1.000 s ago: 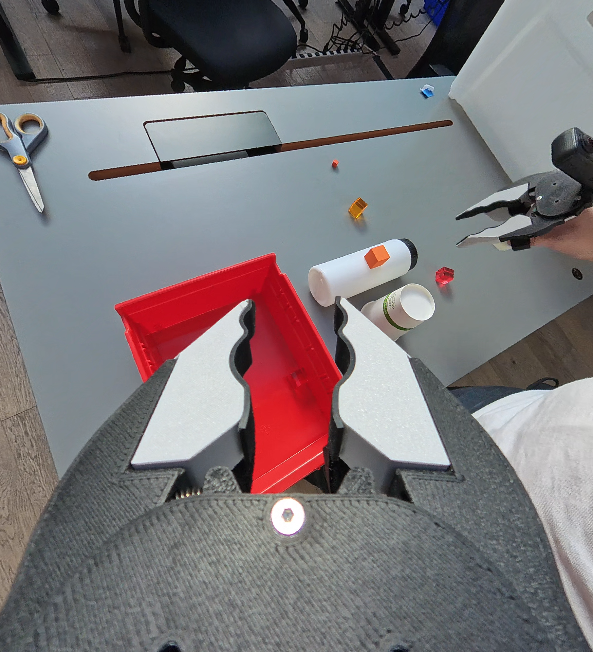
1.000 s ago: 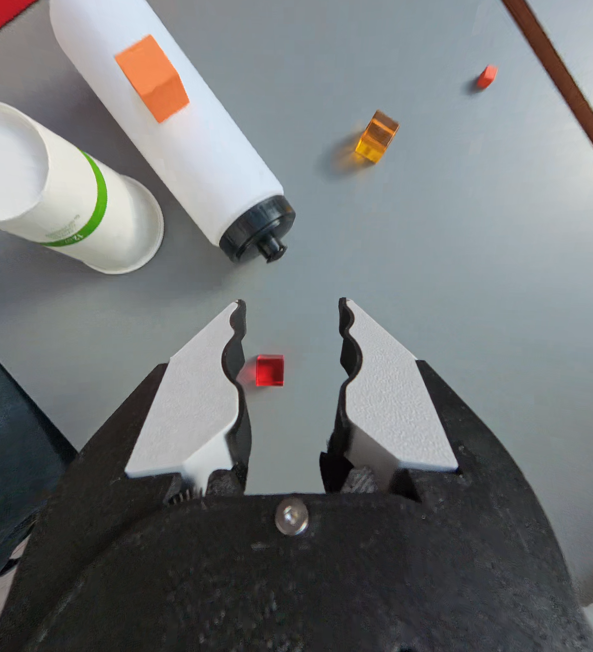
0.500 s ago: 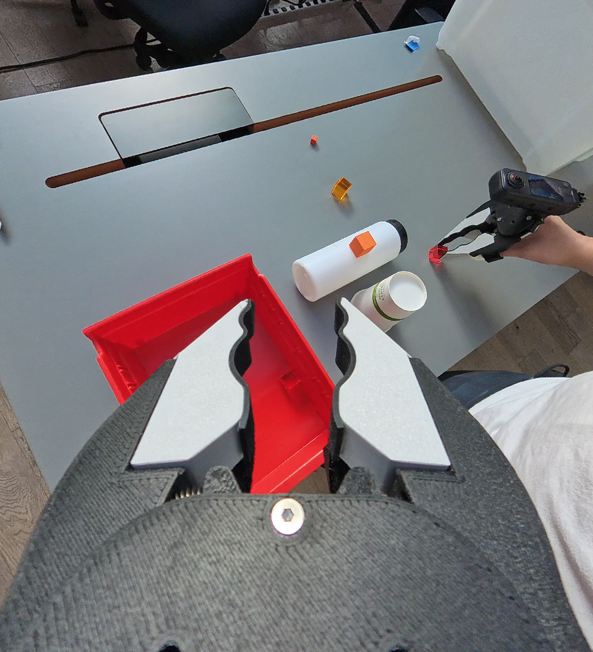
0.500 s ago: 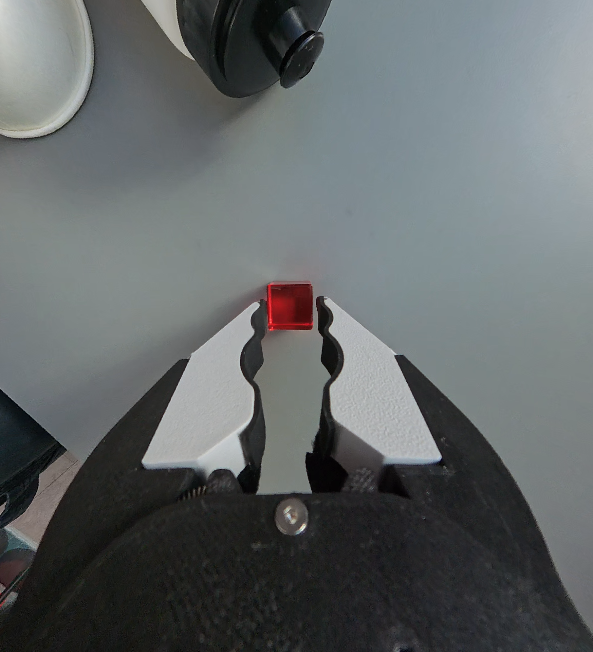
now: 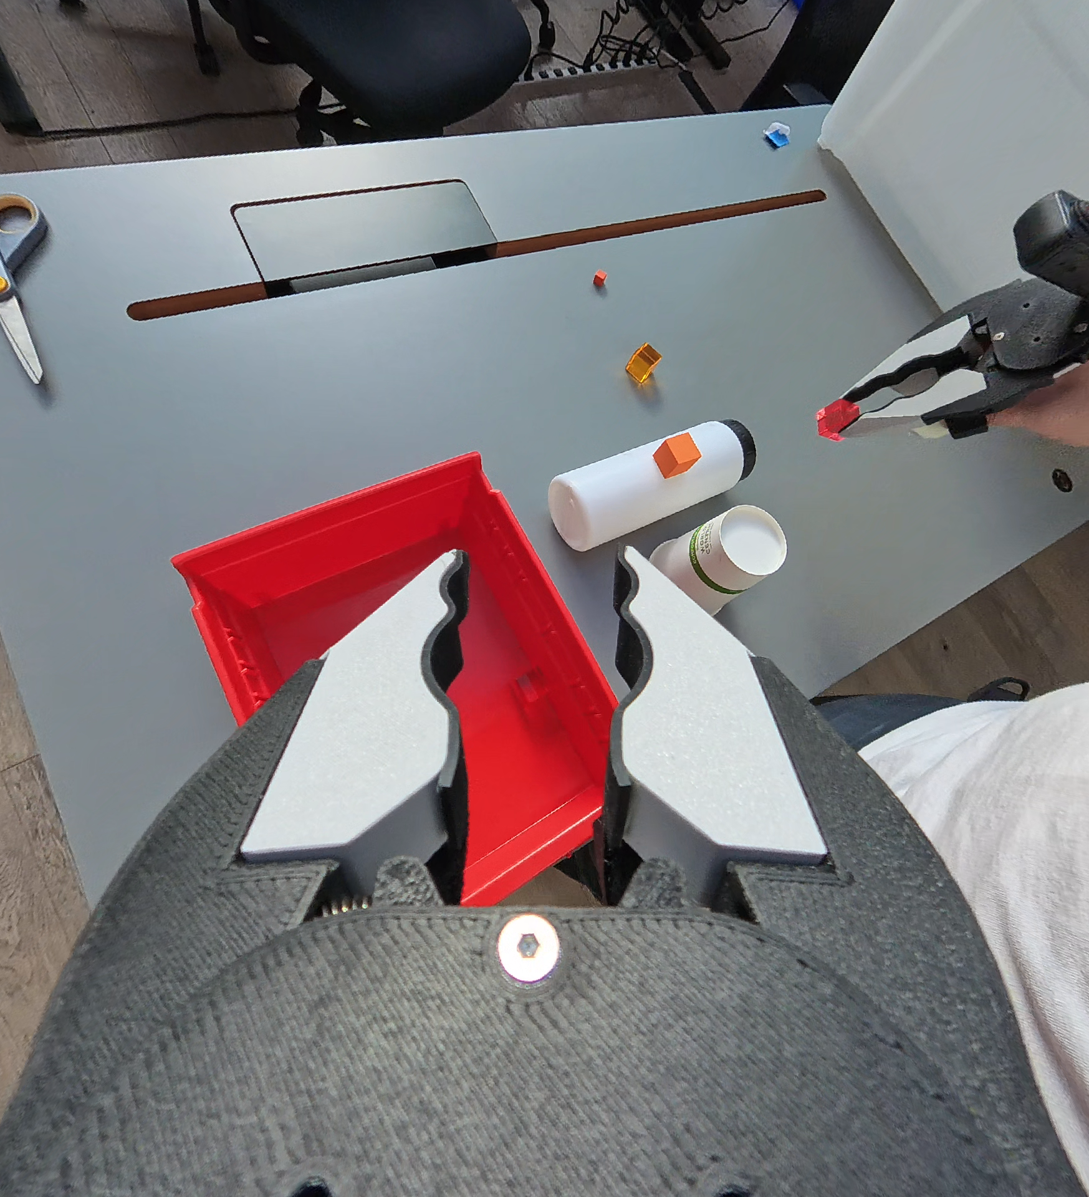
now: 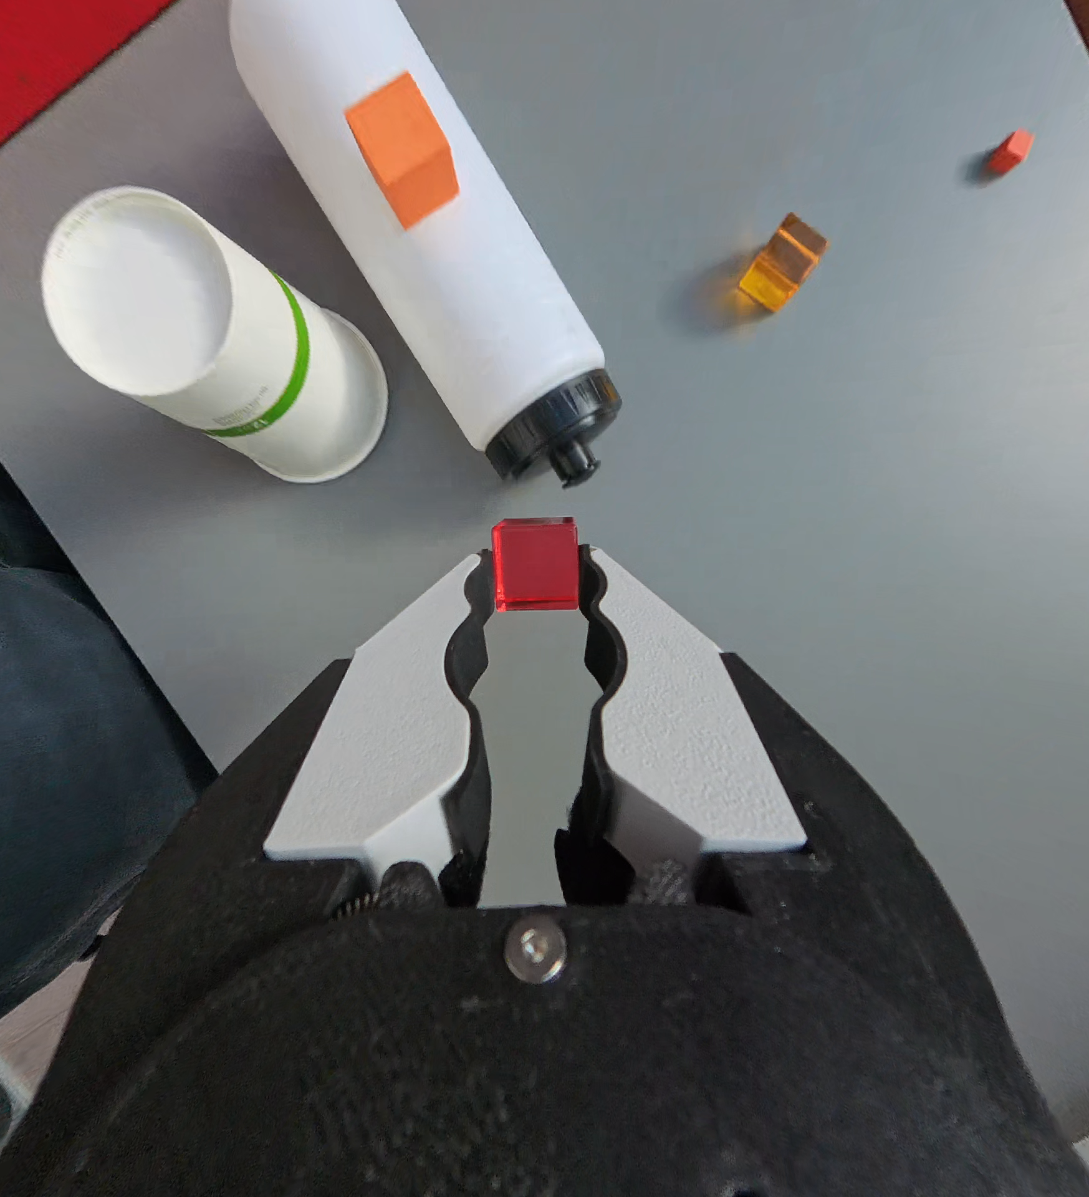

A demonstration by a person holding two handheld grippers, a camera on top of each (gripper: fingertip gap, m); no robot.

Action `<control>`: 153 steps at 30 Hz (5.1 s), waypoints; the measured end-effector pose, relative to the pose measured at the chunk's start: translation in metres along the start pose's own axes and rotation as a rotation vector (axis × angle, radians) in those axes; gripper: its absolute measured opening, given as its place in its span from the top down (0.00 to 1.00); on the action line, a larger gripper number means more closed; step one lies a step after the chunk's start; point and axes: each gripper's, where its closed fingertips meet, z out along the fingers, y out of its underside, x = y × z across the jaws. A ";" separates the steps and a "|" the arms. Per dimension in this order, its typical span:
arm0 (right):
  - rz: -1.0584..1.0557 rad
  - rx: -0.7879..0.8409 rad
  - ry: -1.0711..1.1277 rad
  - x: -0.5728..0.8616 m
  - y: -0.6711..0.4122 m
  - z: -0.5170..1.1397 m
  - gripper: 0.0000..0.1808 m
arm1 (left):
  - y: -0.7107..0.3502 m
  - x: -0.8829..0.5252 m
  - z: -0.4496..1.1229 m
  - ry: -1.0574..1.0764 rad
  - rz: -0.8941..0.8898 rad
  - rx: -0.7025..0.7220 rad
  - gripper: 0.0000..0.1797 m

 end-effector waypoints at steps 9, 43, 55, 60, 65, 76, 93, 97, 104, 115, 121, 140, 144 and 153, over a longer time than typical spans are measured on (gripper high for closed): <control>-0.404 -0.067 -0.139 -0.039 -0.117 0.045 0.86 | 0.007 -0.004 -0.004 0.012 -0.033 0.035 0.76; -0.434 -0.129 -0.211 -0.049 -0.121 0.071 0.86 | 0.015 -0.016 -0.017 -0.004 -0.057 0.036 0.76; -0.433 -0.144 -0.213 -0.050 -0.115 0.076 0.86 | 0.016 -0.013 -0.014 0.002 -0.056 0.028 0.76; -0.429 -0.133 -0.201 -0.048 -0.117 0.076 0.85 | 0.015 -0.013 -0.013 0.006 -0.055 0.028 0.76; -0.427 -0.139 -0.192 -0.046 -0.115 0.077 0.80 | 0.014 -0.012 -0.011 0.008 -0.049 0.024 0.76; -0.422 -0.125 -0.184 -0.044 -0.118 0.077 0.80 | 0.014 -0.011 -0.007 0.014 -0.052 0.017 0.76; -0.444 -0.088 -0.176 -0.050 -0.119 0.074 0.86 | 0.012 -0.006 -0.006 0.025 -0.042 0.013 0.76; -0.432 -0.100 -0.193 -0.052 -0.114 0.076 0.86 | 0.014 -0.005 -0.006 0.025 -0.037 0.007 0.76; -0.443 -0.122 -0.183 -0.053 -0.109 0.078 0.82 | 0.014 -0.005 -0.009 0.021 -0.035 0.007 0.76; -0.439 -0.116 -0.175 -0.052 -0.110 0.076 0.81 | 0.017 -0.002 -0.008 0.024 -0.038 0.005 0.76; -0.438 -0.111 -0.182 -0.054 -0.109 0.076 0.83 | 0.017 -0.003 -0.008 0.022 -0.039 0.007 0.76; -0.442 -0.117 -0.177 -0.046 -0.110 0.076 0.86 | 0.016 -0.004 -0.006 0.024 -0.047 0.007 0.76; -0.442 -0.120 -0.177 -0.045 -0.110 0.077 0.86 | 0.017 -0.004 -0.004 0.026 -0.047 0.003 0.76; -0.444 -0.129 -0.189 -0.047 -0.108 0.078 0.86 | 0.015 -0.004 -0.004 0.029 -0.044 -0.002 0.76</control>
